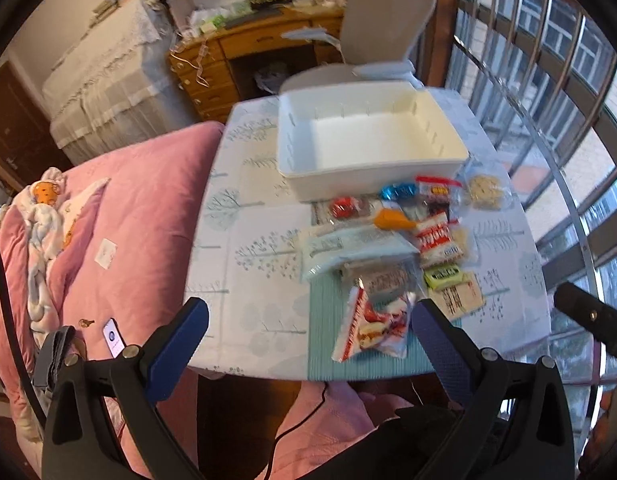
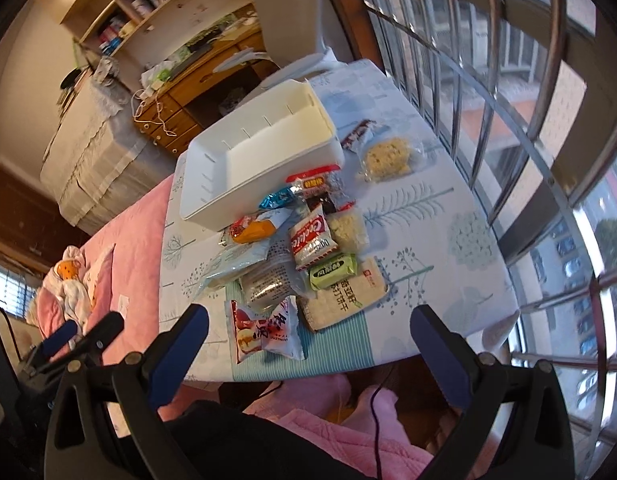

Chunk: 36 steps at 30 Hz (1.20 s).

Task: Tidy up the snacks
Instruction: 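Grasp the red-and-white pastry bag with the left gripper while the right gripper grasps the beige cracker pack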

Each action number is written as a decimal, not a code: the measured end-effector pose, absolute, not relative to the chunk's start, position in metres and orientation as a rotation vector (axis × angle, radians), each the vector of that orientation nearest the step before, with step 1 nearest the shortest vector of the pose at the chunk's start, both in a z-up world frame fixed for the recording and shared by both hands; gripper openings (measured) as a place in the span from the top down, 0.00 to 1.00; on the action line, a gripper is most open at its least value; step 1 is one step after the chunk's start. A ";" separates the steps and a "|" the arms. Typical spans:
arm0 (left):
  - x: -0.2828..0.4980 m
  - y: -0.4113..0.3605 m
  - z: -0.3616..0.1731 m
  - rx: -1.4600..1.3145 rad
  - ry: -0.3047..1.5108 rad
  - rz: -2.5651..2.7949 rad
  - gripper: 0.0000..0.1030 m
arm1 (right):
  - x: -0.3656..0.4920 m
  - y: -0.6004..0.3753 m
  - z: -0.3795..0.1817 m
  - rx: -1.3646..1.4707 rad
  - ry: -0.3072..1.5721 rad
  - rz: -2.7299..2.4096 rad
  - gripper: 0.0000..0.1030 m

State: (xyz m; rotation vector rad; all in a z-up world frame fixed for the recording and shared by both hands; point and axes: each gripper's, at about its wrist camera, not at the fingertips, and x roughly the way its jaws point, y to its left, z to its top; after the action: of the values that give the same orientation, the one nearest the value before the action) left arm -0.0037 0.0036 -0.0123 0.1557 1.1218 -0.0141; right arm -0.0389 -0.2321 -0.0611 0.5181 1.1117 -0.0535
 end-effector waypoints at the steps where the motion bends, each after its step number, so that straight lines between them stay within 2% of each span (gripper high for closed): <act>1: -0.002 0.001 -0.015 0.157 1.138 -0.024 0.01 | -0.037 -0.236 -0.067 0.542 1.128 -0.064 0.02; 8: 0.011 -0.011 -0.046 0.136 1.238 -0.086 0.01 | -0.032 -0.254 -0.093 0.679 1.218 -0.118 0.02; 20: 0.037 -0.019 -0.128 0.081 1.457 -0.129 0.01 | -0.018 -0.268 -0.186 1.056 1.472 -0.211 0.02; 30: 0.049 -0.023 -0.193 0.032 1.618 -0.144 0.01 | 0.010 -0.248 -0.245 1.196 1.614 -0.326 0.02; 36: 0.058 -0.023 -0.225 0.023 1.689 -0.143 0.01 | 0.023 -0.239 -0.266 1.153 1.681 -0.424 0.02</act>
State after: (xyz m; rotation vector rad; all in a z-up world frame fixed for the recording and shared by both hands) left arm 0.0578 -0.0225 -0.2246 0.0227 1.6889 -0.1426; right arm 0.0225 -0.2389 -0.2663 1.1529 1.6810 -0.4242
